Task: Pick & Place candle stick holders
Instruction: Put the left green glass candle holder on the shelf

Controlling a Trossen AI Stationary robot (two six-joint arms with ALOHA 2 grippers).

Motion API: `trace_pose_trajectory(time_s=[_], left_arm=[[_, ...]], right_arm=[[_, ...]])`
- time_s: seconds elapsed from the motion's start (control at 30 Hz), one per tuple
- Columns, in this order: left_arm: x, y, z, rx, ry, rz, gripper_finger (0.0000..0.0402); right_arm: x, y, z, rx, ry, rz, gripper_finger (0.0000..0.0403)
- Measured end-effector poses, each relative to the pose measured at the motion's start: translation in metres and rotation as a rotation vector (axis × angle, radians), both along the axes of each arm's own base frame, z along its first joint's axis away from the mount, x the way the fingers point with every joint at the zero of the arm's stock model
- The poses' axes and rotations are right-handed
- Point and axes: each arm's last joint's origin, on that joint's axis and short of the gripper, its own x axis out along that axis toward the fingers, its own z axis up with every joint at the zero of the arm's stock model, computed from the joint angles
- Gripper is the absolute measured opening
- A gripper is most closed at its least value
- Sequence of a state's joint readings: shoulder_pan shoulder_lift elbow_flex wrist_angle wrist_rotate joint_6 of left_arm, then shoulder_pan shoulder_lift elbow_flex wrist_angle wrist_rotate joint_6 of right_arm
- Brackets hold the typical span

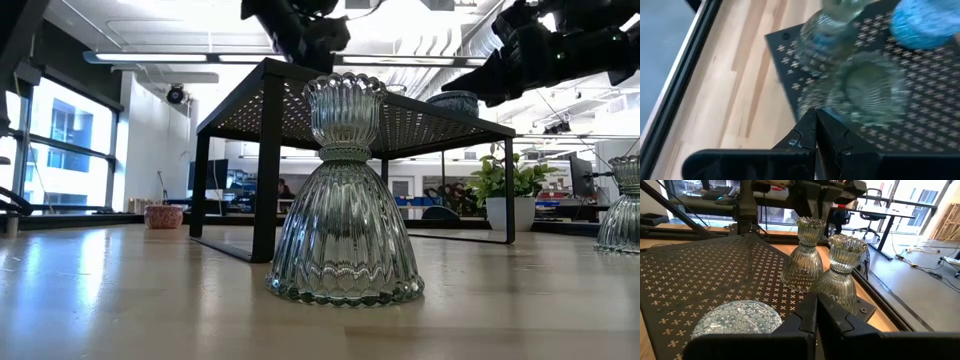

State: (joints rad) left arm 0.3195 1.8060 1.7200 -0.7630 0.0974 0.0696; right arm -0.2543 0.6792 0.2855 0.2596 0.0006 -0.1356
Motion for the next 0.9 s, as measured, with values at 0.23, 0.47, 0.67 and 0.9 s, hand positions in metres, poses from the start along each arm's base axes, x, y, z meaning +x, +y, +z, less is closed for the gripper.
trace_pose_trajectory(time_s=[0.23, 0.47, 0.67, 0.9], left_arm=[[0.000, -0.001, 0.002, -0.028, -0.019, -0.030, 0.0001], [0.000, -0.001, 0.002, -0.041, -0.023, -0.043, 0.0001], [0.000, -0.003, 0.002, -0.046, -0.027, -0.061, 0.0001], [-0.015, -0.006, 0.019, -0.021, -0.031, -0.058, 0.0001]], right_arm=[[0.000, 0.000, 0.001, 0.002, -0.007, -0.001, 0.0001], [0.000, 0.000, 0.001, 0.002, -0.007, 0.000, 0.0001], [0.000, 0.000, 0.001, 0.002, -0.007, 0.000, 0.0001], [0.000, 0.000, 0.000, 0.003, -0.006, 0.002, 0.0001]])
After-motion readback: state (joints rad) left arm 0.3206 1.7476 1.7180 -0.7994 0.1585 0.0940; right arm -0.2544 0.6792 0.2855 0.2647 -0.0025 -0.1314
